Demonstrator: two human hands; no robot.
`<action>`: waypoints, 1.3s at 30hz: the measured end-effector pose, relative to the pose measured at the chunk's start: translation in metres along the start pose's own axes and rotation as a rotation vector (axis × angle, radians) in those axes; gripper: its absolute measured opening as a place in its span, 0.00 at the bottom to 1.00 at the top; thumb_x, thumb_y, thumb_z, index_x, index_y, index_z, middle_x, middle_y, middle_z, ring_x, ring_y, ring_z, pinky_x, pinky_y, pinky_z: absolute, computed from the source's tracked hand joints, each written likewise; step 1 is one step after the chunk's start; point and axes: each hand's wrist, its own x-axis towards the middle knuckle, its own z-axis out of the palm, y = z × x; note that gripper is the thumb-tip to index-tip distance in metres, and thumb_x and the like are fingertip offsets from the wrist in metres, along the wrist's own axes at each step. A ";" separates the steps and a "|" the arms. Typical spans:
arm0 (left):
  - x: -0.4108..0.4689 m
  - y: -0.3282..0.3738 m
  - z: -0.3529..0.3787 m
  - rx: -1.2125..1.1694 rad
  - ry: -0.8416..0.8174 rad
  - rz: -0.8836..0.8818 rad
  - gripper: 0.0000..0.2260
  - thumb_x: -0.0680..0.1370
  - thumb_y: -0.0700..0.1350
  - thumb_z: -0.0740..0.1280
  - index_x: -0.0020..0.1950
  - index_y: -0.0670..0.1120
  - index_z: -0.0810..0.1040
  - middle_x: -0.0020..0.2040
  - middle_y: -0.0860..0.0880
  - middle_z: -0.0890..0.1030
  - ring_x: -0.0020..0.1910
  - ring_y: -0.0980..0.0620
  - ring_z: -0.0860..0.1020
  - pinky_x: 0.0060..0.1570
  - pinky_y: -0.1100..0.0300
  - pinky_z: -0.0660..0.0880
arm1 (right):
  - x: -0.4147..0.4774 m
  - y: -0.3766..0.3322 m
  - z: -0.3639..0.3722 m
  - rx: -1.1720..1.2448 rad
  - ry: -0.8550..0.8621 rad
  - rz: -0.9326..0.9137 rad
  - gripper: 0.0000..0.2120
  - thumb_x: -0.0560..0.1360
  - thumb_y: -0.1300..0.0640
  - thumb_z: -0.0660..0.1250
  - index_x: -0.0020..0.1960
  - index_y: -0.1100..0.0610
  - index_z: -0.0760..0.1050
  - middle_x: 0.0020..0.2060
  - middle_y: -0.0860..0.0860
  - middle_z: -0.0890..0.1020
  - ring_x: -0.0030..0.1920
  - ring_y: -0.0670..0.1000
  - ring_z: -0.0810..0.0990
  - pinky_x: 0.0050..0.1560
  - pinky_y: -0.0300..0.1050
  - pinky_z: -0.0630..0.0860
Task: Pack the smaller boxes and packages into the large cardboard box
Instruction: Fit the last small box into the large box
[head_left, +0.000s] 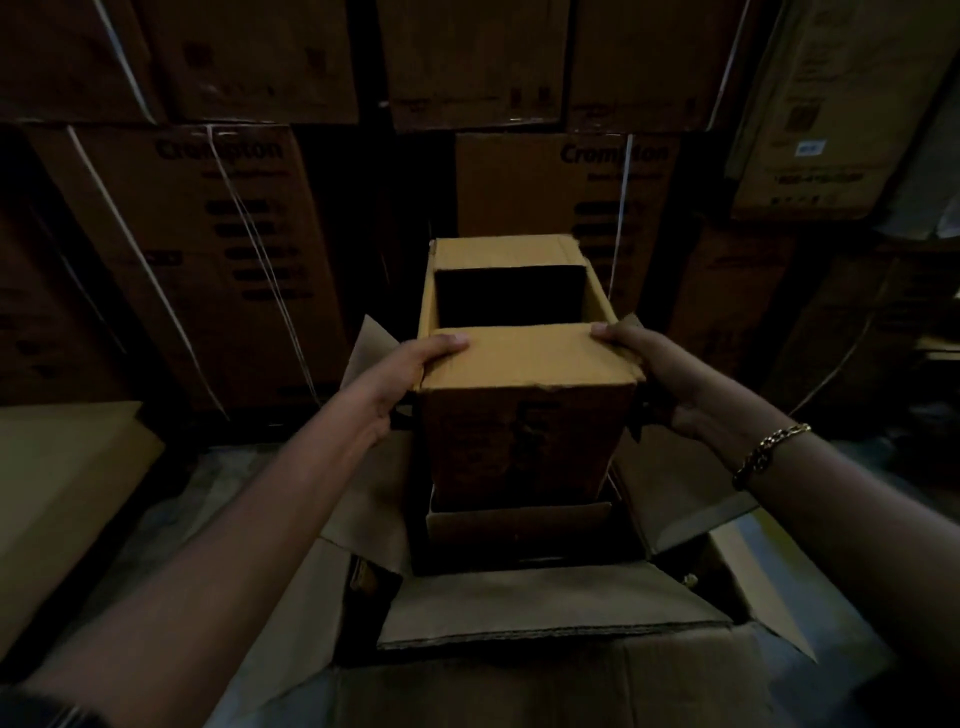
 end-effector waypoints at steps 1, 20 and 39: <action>0.001 -0.005 -0.003 0.039 0.004 -0.018 0.24 0.66 0.62 0.74 0.56 0.50 0.78 0.55 0.48 0.78 0.55 0.47 0.76 0.56 0.52 0.72 | 0.000 0.006 -0.003 -0.040 0.042 0.018 0.35 0.64 0.34 0.75 0.63 0.54 0.76 0.58 0.55 0.76 0.59 0.58 0.76 0.60 0.56 0.76; 0.033 -0.113 -0.029 0.825 0.204 -0.040 0.35 0.72 0.58 0.74 0.74 0.47 0.67 0.72 0.41 0.62 0.70 0.39 0.63 0.66 0.50 0.65 | 0.038 0.065 -0.030 -0.766 0.229 -0.061 0.24 0.74 0.55 0.71 0.69 0.50 0.72 0.61 0.51 0.73 0.53 0.52 0.76 0.46 0.47 0.77; 0.022 -0.127 0.019 1.356 -0.127 0.192 0.31 0.77 0.55 0.60 0.80 0.56 0.57 0.81 0.53 0.53 0.80 0.50 0.48 0.74 0.42 0.46 | 0.047 0.104 0.016 -1.632 0.104 -0.387 0.29 0.73 0.37 0.58 0.70 0.48 0.69 0.72 0.50 0.70 0.75 0.57 0.58 0.70 0.59 0.58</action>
